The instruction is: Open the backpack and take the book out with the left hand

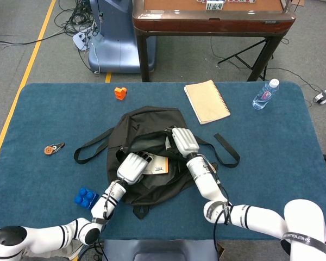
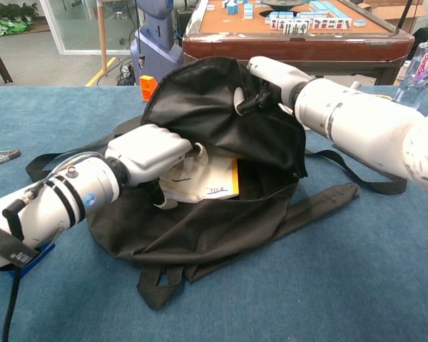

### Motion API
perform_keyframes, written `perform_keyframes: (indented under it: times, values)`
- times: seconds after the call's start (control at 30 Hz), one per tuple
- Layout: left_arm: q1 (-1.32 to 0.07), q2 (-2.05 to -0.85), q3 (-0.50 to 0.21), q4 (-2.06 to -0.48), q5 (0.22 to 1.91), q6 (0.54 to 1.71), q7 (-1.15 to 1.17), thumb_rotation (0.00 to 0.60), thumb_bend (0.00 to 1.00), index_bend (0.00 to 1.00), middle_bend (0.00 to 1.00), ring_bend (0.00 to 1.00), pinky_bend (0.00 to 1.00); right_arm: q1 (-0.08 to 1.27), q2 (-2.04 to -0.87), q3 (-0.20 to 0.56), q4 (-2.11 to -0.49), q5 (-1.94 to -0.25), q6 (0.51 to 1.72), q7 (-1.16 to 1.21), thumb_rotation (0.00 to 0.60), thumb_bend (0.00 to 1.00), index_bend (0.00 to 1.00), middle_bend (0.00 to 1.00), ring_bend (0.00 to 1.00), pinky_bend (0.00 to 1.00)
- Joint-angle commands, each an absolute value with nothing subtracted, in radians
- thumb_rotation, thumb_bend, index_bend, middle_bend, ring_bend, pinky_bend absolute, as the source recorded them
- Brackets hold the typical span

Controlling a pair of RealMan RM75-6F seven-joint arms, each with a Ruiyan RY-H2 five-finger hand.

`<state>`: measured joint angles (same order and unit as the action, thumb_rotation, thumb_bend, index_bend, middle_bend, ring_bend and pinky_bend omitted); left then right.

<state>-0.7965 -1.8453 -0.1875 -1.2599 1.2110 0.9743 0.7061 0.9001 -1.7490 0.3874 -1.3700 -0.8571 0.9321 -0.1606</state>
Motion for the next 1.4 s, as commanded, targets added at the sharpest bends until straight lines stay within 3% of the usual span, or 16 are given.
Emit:
perform_keyframes:
  times: [0.03,0.5,0.77,1.03,1.2,1.4]
  values:
    - [-0.797,-1.841,-0.185,-1.261,1.185,0.969,0.722,0.6,0.22,0.27,0.34,0.35,0.42,0.899,-1.748,0.386,-1.371,-0.858,0.932,-0.159,0.6,0.74,0.61,0.41,0.25,0.27]
    - [-0.823,-1.854,-0.176,-1.265,1.165,0.993,0.787,0.6,0.22,0.27,0.32,0.34,0.39,0.895,-1.755,0.377,-1.371,-0.862,0.927,-0.151,0.6,0.74,0.61,0.41,0.25,0.27]
    - [-0.832,-1.887,-0.185,-1.196,1.144,1.001,0.79,0.6,0.22,0.33,0.32,0.34,0.39,0.891,-1.753,0.375,-1.372,-0.863,0.926,-0.145,0.6,0.74,0.61,0.41,0.25,0.27]
    - [-0.835,-1.916,-0.195,-1.142,1.159,1.028,0.737,0.6,0.24,0.42,0.42,0.43,0.48,0.889,-1.758,0.375,-1.358,-0.864,0.92,-0.136,0.6,0.74,0.61,0.41,0.25,0.27]
    - [-0.829,-1.931,-0.198,-1.103,1.194,1.054,0.656,0.6,0.35,0.48,0.49,0.5,0.54,0.889,-1.758,0.377,-1.346,-0.864,0.916,-0.13,0.6,0.74,0.61,0.41,0.25,0.27]
    - [-0.827,-1.94,-0.2,-1.058,1.247,1.094,0.582,0.6,0.39,0.52,0.54,0.54,0.58,0.893,-1.759,0.392,-1.332,-0.858,0.91,-0.117,0.6,0.74,0.61,0.41,0.25,0.27]
